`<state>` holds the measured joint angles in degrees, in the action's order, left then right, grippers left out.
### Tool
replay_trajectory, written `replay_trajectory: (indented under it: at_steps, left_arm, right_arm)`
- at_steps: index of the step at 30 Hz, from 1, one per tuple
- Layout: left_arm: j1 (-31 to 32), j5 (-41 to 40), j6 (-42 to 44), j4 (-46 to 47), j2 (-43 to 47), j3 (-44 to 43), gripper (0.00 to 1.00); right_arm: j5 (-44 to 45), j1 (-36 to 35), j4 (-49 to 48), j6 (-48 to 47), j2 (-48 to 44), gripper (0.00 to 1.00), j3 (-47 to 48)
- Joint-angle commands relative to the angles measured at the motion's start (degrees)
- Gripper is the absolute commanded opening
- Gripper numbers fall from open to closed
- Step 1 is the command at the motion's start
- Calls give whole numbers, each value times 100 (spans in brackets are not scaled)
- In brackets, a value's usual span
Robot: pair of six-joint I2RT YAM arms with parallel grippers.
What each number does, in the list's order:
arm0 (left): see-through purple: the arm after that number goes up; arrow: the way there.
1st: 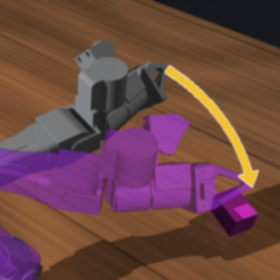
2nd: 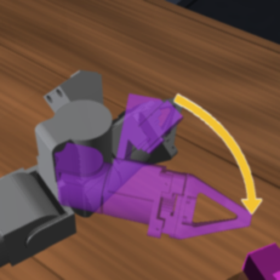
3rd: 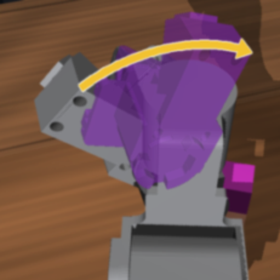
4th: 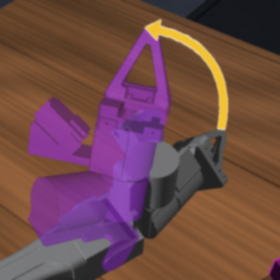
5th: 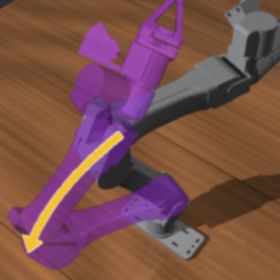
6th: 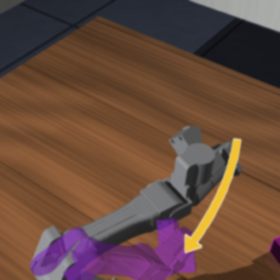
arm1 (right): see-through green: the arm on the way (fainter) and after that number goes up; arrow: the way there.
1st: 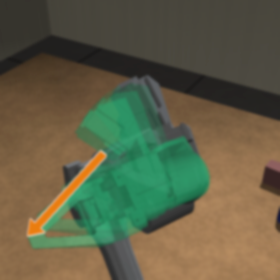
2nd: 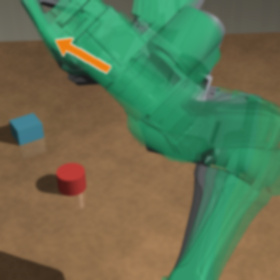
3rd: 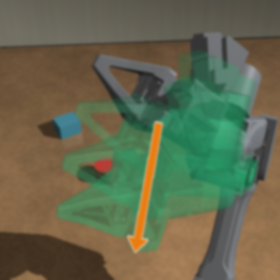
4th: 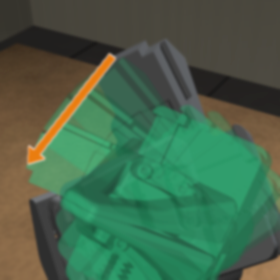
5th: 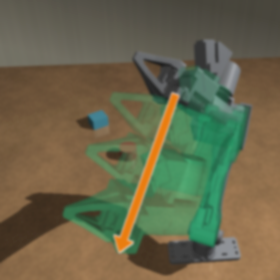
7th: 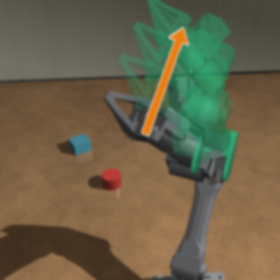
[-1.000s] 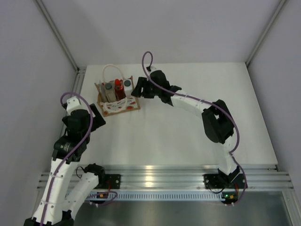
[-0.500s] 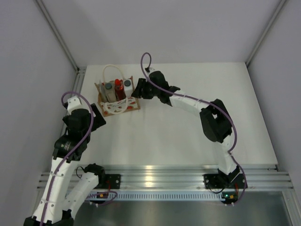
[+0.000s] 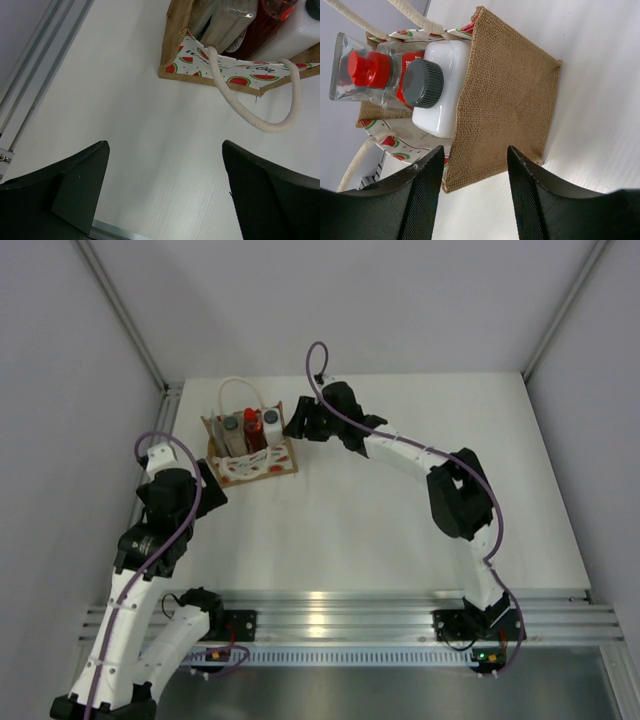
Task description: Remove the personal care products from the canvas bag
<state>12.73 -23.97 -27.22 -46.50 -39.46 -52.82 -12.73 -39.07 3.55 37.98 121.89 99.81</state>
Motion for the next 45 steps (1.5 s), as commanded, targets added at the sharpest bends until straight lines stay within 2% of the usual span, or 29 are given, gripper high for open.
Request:
replay_trajectory:
  at_steps: [1, 12, 18, 25, 31, 41, 45]
  left_arm:
    - [-34, 15, 50, 300, 105, 17, 99]
    - [-25, 15, 42, 300, 132, 26, 99]
    - [-34, 15, 85, 300, 88, -71, 99]
    - [-34, 85, 59, 299, -193, -676, 99]
    - [-34, -91, 16, 291, -983, -1615, 99]
    - [-34, -12, -380, 300, -2768, -2680, 99]
    - [-34, -256, -459, 308, -3225, -2927, 99]
  right_arm:
    - [78, 57, 207, -53, 204, 51, 337]
    - [217, -92, 637, -571, 301, 49, 346]
    - [1236, -285, 1340, -1055, 257, 41, 469]
    - [1511, -329, 1411, -1336, 380, 27, 513]
    - [1335, -426, 1429, -1345, 459, 23, 802]
    - [1396, -567, 1736, -1337, 766, 15, 1435]
    - [1738, -567, 1886, -1293, 916, 6, 1559]
